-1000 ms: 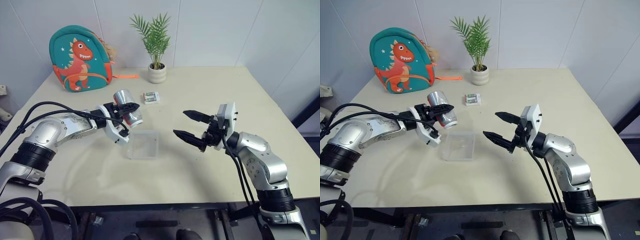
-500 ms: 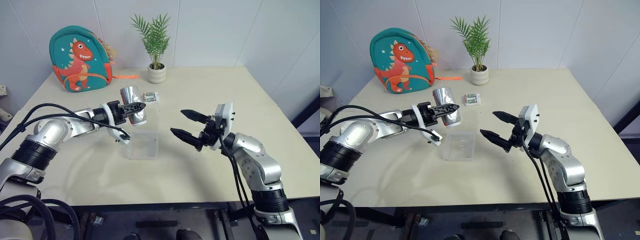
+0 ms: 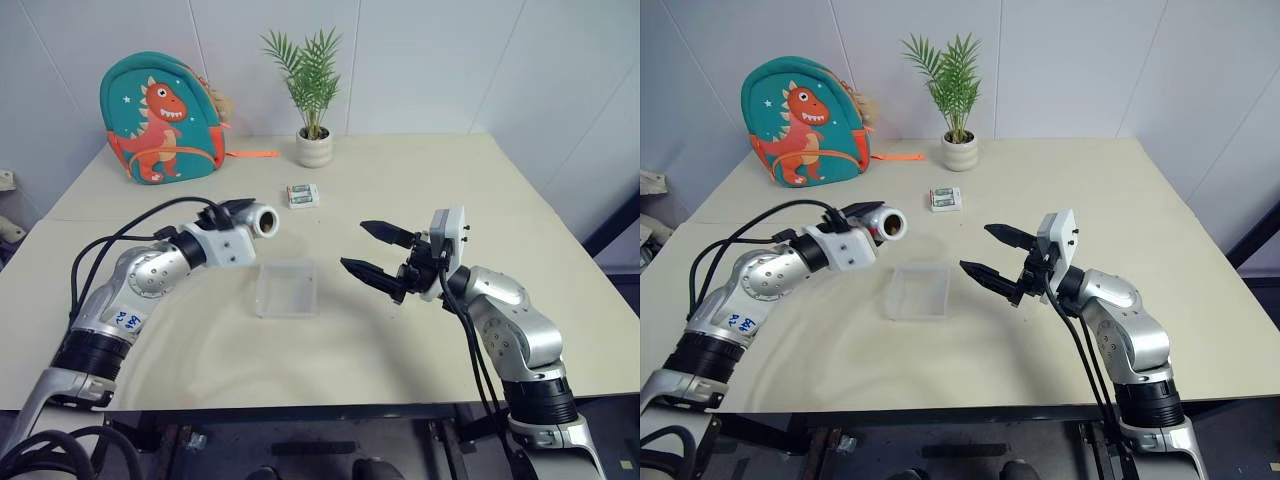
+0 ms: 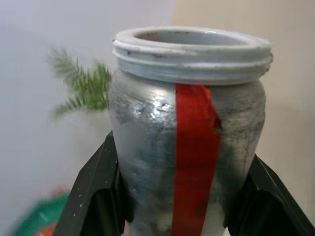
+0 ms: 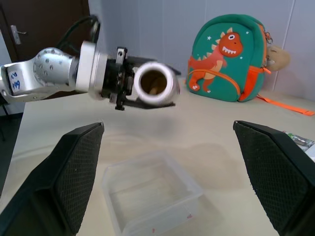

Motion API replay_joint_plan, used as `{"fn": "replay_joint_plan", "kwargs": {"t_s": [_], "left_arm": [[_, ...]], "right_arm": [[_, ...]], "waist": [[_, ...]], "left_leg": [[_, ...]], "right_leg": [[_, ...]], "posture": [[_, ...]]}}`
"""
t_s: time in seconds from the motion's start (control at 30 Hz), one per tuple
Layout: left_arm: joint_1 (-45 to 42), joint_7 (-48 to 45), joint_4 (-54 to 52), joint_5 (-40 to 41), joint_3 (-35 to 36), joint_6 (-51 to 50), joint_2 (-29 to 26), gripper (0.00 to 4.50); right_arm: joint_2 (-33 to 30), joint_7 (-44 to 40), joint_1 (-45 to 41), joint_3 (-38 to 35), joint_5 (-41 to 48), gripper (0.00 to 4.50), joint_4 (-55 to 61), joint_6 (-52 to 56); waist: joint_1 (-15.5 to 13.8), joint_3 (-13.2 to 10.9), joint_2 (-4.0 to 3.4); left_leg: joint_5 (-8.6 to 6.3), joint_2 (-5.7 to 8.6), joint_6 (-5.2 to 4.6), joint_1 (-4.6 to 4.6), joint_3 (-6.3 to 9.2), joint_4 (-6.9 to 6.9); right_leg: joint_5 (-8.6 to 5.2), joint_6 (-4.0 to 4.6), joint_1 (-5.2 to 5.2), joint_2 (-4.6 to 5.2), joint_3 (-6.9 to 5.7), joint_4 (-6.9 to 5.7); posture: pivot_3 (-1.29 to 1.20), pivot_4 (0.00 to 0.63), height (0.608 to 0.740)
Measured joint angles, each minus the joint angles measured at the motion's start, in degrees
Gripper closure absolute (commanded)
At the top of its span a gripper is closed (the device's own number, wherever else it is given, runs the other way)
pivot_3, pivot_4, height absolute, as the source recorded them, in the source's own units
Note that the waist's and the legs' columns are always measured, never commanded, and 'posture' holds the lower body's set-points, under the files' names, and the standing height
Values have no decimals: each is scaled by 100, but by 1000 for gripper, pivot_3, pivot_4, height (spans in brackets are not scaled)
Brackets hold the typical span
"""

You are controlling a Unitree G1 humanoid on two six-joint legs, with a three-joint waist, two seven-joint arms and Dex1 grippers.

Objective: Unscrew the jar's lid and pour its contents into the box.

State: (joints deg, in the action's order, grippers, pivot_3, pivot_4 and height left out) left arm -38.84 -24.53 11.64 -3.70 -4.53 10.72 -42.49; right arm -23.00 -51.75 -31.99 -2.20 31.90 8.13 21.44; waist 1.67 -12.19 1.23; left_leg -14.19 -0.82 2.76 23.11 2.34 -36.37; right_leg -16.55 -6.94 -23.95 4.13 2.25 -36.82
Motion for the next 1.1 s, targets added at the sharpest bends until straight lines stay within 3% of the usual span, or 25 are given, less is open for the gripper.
{"fn": "replay_joint_plan", "kwargs": {"t_s": [0.17, 0.27, 0.57, 0.97, 1.1], "left_arm": [[486, -612, -1180, 2091, 955, -2930, 258, 2522], [690, -653, -1654, 2945, 1310, -4223, 364, 2522], [722, -280, -1771, 3377, 1689, -5854, 379, 2522], [758, -444, -1780, 2315, 1130, -4568, 314, 2522], [475, -14, -1397, 333, 95, -2891, -467, 2522]], "right_arm": [[-265, -255, -14, 16, -40, 48, -65, -11], [-460, -487, -36, 99, -139, 48, -184, -48], [-808, -1009, -118, 203, -406, 48, -397, -366], [-735, -993, -143, 225, -529, 48, -416, -386], [-671, -950, -147, 232, -545, 48, -418, -386]], "waist": [[6, 0, 0], [5, 0, 0], [5, -1, 2], [-6, -2, 3], [-7, -2, 4]], "left_leg": [[3, 0, -1, -12, 4, -13], [4, 0, 0, -14, 8, -25], [4, 1, 1, -58, 6, -24], [6, 0, 7, -65, -4, 21], [5, 1, 8, -65, -10, 32]], "right_leg": [[-3, 5, 2, -2, 3, -2], [-2, 6, 4, -4, 4, -10], [-1, 10, 46, -7, 9, -4], [-2, 11, 45, -6, 15, 34], [-2, 11, 41, -7, 18, 43]], "posture": [[0, 150, 740], [0, 150, 740], [0, 150, 740], [0, 150, 740], [0, 150, 740]]}}
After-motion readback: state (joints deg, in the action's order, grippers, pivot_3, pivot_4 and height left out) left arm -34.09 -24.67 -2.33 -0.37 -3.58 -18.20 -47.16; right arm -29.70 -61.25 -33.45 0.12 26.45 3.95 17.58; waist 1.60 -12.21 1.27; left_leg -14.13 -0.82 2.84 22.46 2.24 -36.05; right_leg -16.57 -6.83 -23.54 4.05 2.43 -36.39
